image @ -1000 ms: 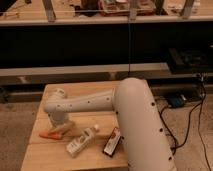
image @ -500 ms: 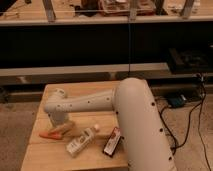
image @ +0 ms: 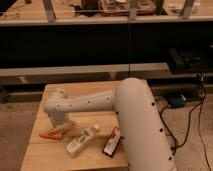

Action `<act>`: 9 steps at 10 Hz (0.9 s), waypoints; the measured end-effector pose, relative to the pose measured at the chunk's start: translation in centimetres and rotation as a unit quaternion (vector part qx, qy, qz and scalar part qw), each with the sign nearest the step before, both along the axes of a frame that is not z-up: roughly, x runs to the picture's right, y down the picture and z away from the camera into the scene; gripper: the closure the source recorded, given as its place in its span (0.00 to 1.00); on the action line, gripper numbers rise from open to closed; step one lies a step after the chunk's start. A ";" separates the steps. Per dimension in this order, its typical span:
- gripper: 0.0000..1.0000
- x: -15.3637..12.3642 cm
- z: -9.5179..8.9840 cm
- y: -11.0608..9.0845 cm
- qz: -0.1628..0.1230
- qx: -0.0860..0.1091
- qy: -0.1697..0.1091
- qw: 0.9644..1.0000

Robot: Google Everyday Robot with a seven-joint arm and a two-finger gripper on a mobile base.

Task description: Place the pepper on the white sponge

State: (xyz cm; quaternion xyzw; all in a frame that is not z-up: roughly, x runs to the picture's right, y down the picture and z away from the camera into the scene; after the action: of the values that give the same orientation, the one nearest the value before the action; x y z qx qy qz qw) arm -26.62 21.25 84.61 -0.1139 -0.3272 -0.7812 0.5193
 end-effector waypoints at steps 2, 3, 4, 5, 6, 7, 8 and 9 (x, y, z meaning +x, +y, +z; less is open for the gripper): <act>0.49 -0.1 -0.2 -0.4 0.002 0.002 -0.001 1.000; 0.49 -0.2 -0.5 -0.4 0.003 -0.001 -0.002 1.000; 0.49 -0.3 -0.8 -0.4 0.001 -0.001 -0.004 1.000; 0.49 -0.2 -0.8 -0.7 0.001 0.000 -0.002 1.000; 0.49 0.6 -0.6 -0.7 -0.003 0.002 0.003 1.000; 0.49 0.6 -0.5 -0.6 -0.001 0.000 0.003 1.000; 0.49 -0.1 -0.9 -0.6 -0.003 0.000 -0.003 1.000; 0.49 -0.9 -1.4 -0.9 -0.009 0.002 -0.016 1.000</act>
State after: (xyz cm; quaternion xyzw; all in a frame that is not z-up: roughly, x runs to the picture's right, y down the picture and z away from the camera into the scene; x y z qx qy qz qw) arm -27.53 20.33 83.16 -0.1034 -0.3328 -0.7883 0.5070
